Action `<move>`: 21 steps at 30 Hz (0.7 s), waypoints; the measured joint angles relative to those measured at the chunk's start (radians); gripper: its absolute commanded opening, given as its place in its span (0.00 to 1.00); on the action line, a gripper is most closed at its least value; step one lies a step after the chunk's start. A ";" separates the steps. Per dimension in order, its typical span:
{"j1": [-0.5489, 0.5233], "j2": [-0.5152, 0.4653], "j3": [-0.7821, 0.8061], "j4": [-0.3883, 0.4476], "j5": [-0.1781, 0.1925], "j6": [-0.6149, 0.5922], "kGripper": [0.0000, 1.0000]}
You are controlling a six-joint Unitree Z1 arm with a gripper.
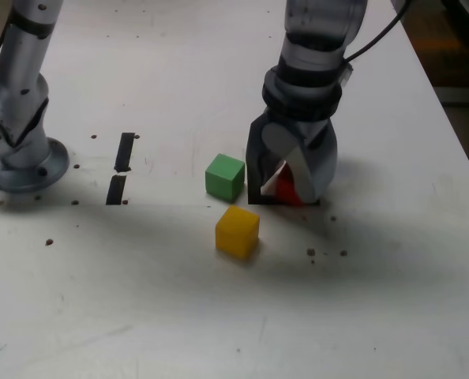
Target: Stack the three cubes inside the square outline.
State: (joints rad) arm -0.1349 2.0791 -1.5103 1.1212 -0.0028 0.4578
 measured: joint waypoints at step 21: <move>0.052 -0.063 -0.031 0.096 0.065 -0.219 0.07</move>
State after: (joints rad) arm -0.0832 2.0157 -1.5417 1.2174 0.0625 0.2392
